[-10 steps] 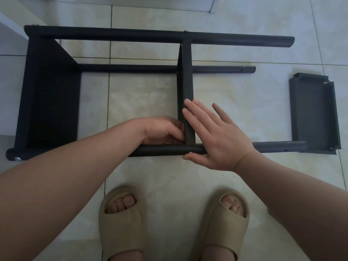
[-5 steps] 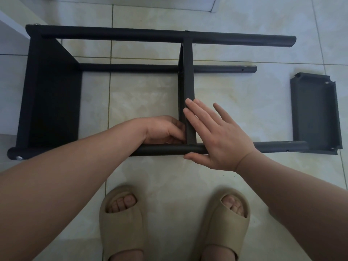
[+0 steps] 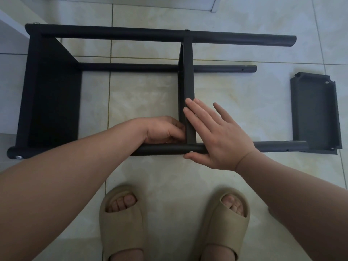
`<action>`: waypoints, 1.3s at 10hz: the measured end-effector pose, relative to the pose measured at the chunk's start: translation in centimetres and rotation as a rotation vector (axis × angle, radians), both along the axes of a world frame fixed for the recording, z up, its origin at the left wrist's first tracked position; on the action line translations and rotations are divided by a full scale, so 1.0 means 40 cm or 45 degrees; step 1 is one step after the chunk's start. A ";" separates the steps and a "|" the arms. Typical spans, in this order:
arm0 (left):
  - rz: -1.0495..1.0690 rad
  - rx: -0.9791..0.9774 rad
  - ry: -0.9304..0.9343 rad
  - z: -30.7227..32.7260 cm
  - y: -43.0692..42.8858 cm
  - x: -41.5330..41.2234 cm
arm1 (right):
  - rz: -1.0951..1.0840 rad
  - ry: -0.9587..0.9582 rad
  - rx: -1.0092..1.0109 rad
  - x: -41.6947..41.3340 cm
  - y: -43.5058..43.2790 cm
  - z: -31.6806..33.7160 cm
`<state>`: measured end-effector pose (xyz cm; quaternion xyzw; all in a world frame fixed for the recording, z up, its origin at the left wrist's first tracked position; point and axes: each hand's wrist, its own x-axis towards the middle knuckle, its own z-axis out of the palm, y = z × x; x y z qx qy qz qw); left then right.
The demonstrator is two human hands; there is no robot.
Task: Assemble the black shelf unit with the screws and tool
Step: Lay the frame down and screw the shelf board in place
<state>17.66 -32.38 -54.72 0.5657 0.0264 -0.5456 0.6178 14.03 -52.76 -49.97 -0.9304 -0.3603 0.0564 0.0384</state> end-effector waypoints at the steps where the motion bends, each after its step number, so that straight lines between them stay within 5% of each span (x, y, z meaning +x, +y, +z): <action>1: -0.002 -0.031 0.018 0.001 0.002 0.002 | -0.001 -0.002 0.000 0.001 0.000 -0.001; 13: 0.056 -0.068 0.066 0.017 0.003 0.002 | 0.000 -0.009 0.011 0.001 0.000 -0.005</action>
